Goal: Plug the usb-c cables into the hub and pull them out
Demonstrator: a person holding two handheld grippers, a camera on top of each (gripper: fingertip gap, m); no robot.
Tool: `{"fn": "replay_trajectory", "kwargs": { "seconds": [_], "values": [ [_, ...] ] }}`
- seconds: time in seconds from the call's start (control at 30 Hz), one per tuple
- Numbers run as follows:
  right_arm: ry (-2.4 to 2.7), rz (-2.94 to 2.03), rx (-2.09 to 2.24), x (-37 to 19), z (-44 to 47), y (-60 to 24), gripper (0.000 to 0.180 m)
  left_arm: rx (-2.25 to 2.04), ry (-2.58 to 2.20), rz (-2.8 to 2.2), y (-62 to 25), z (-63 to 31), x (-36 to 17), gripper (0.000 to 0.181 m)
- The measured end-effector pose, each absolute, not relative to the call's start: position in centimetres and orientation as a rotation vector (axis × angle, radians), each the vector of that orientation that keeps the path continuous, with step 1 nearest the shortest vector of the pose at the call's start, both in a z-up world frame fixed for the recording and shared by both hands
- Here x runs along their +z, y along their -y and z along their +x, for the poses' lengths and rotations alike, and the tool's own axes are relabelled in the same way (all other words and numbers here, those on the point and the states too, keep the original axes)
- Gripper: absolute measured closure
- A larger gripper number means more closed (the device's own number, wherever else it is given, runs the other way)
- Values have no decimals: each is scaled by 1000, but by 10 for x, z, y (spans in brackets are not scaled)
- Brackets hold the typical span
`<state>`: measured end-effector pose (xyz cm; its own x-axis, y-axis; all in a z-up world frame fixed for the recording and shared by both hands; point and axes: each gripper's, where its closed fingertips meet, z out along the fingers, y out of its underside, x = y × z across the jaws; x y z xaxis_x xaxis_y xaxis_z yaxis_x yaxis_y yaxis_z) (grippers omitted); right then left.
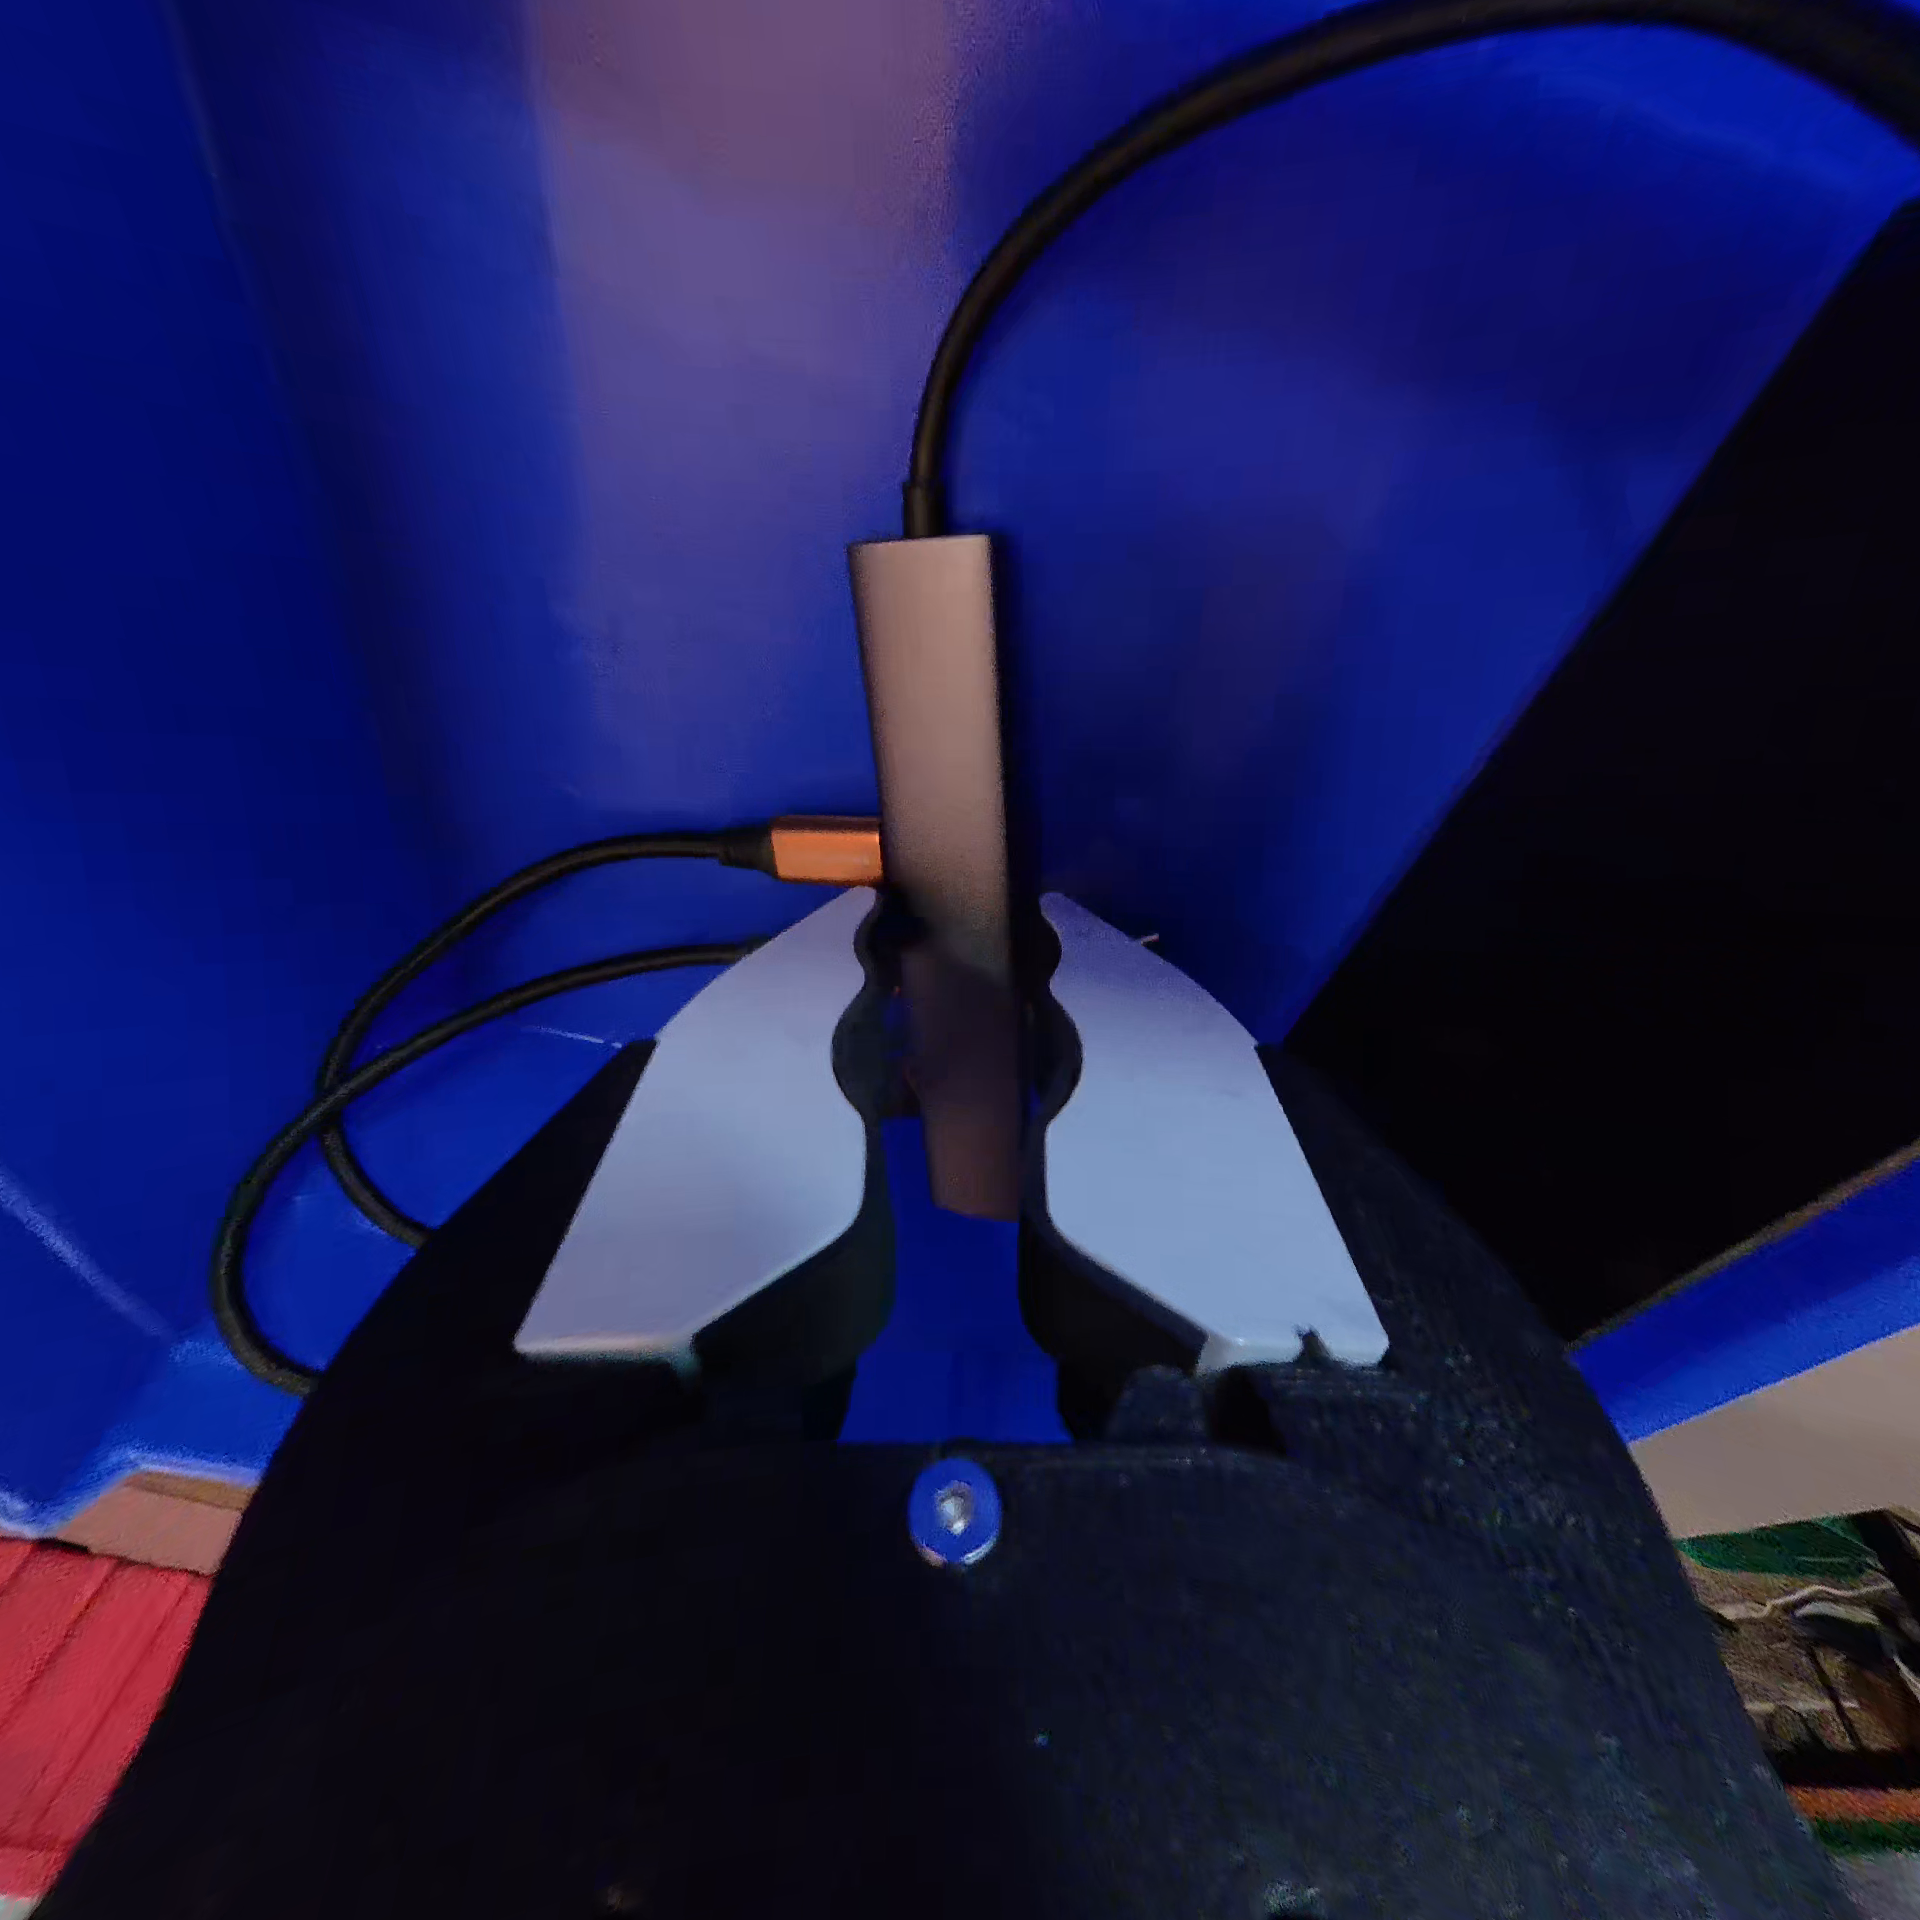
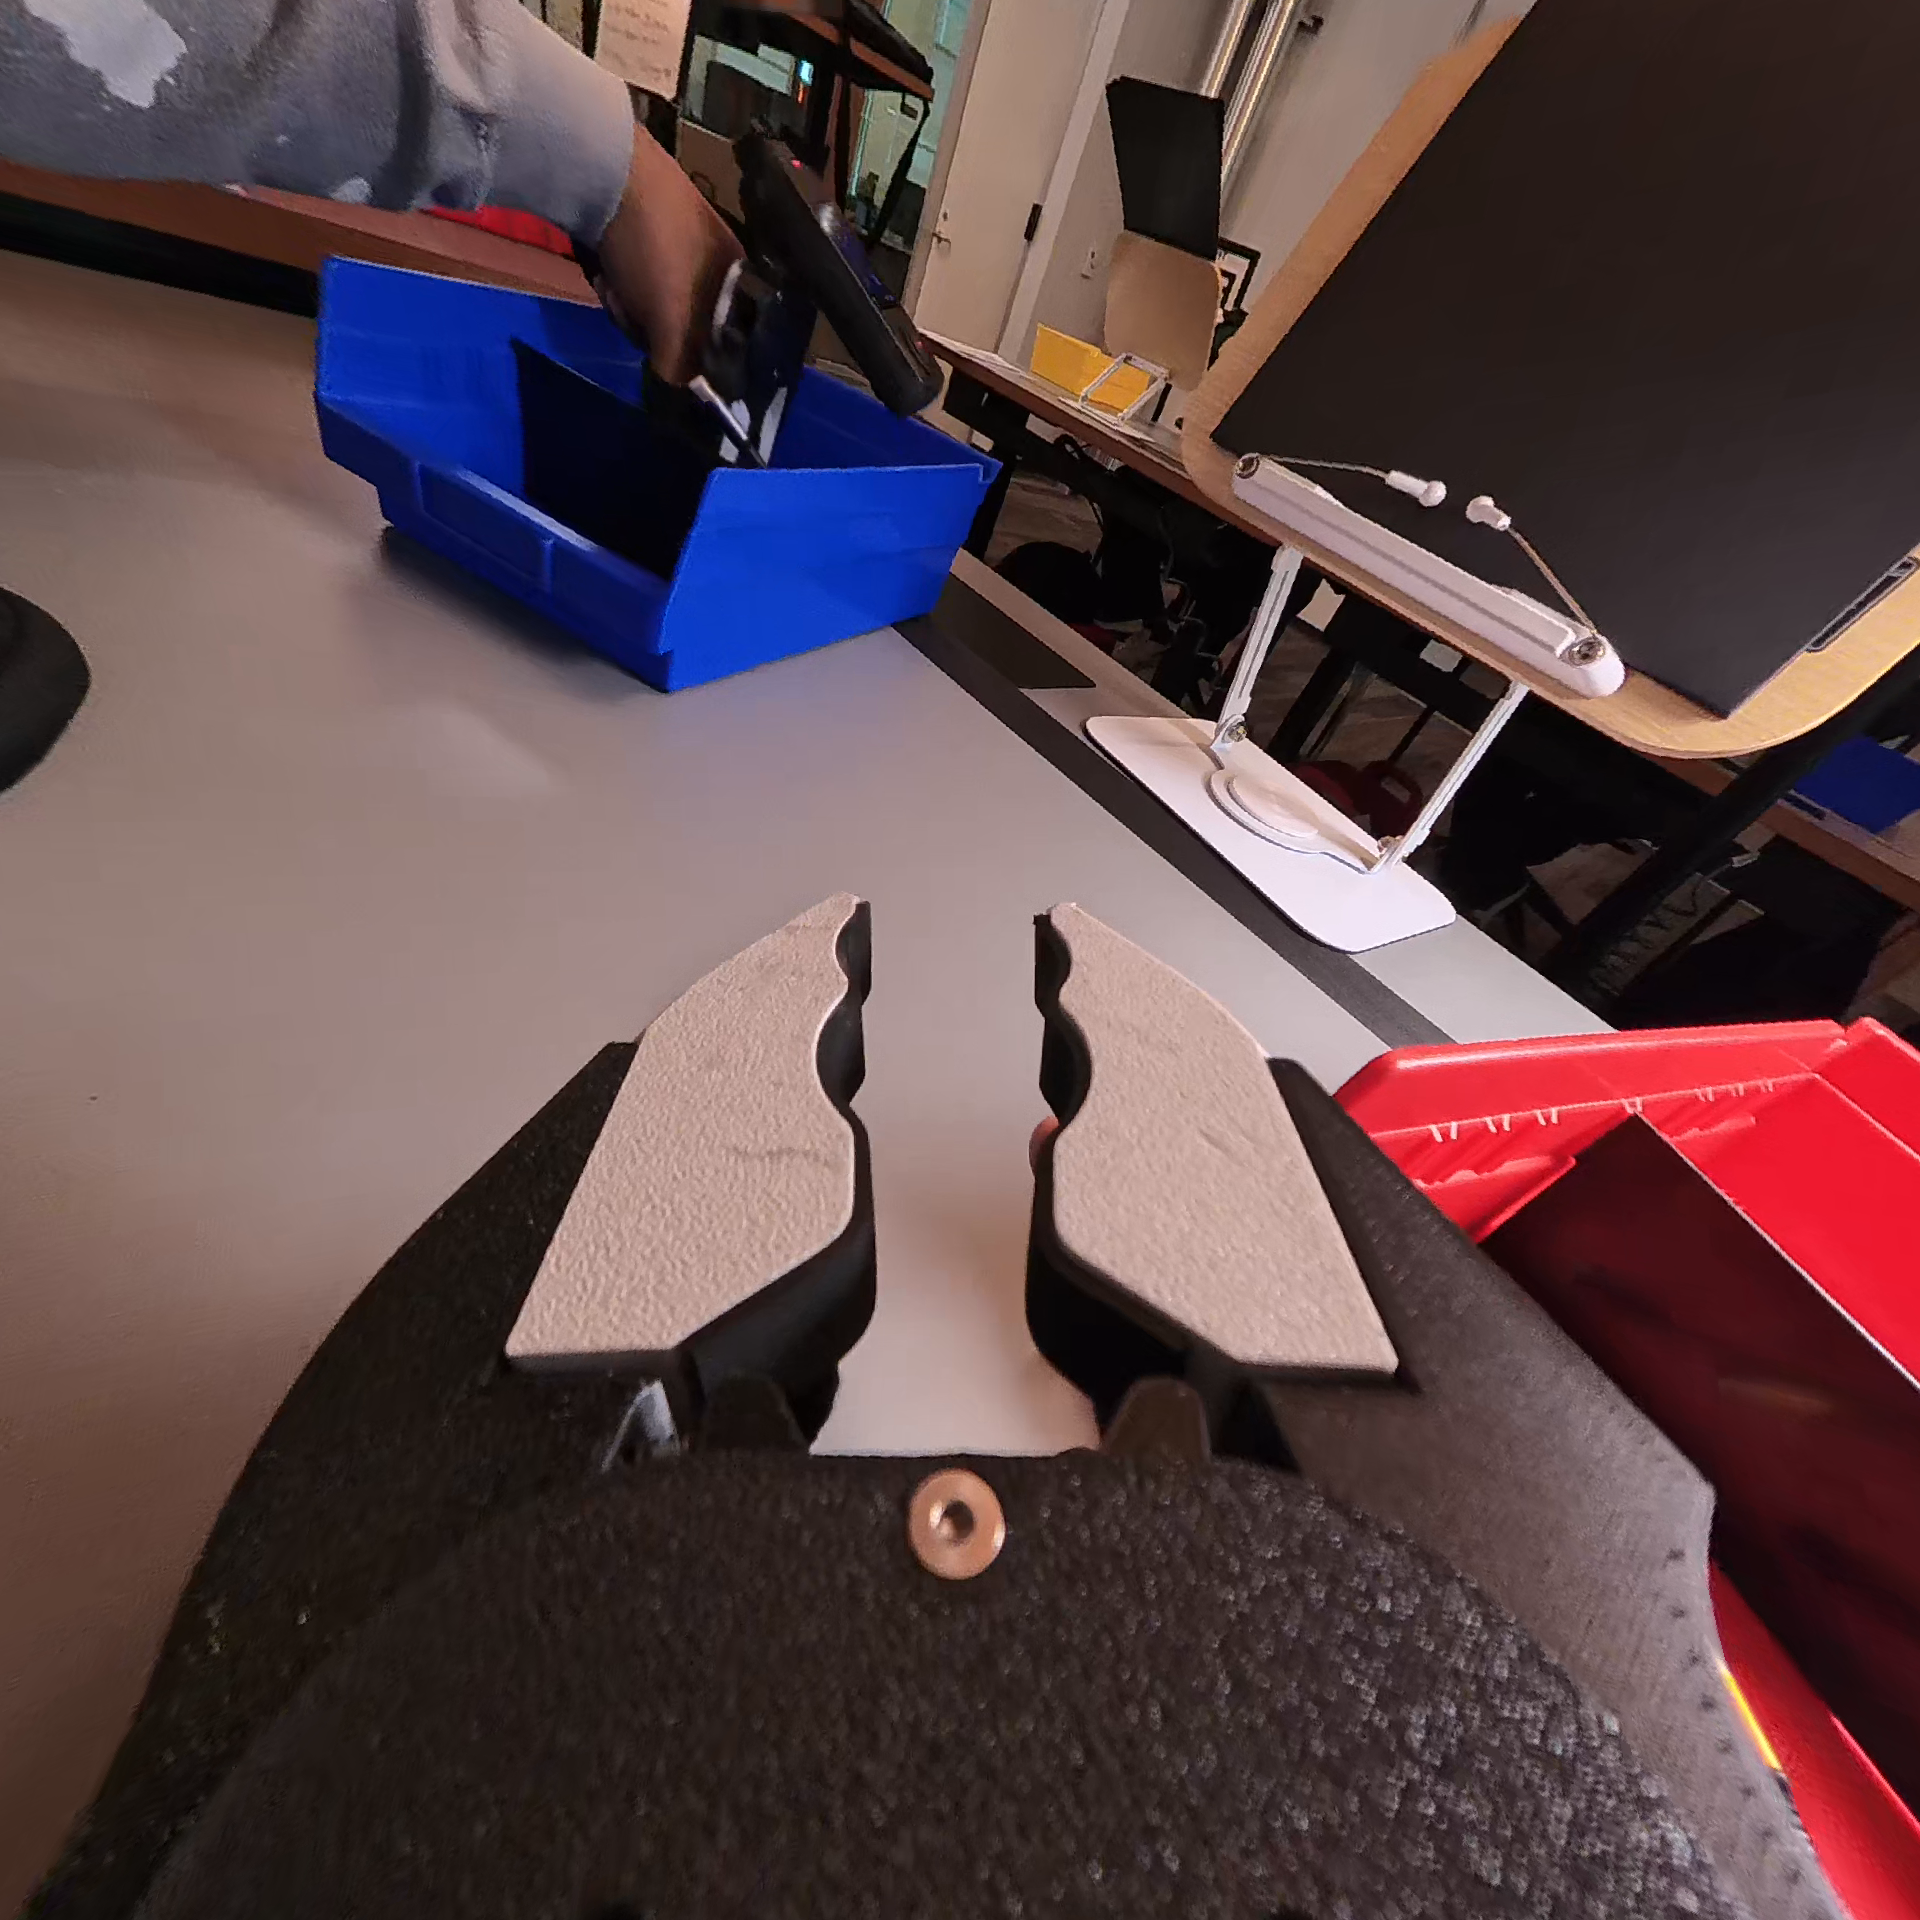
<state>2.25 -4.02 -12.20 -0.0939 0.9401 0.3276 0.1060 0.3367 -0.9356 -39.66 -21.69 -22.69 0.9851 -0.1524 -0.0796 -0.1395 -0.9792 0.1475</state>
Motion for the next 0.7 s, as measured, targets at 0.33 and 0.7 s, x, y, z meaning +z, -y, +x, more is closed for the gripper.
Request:
{"fn": "replay_trajectory", "kwargs": {
  "seconds": [0.33,0.7],
  "values": [
    [1435,-954,945,-102,29,43,151,-423,321,3258,199,-389,-124,157],
    [1348,-835,1019,-22,12,53,151,-173,970,3982,161,-239,51,157]
  ]
}}
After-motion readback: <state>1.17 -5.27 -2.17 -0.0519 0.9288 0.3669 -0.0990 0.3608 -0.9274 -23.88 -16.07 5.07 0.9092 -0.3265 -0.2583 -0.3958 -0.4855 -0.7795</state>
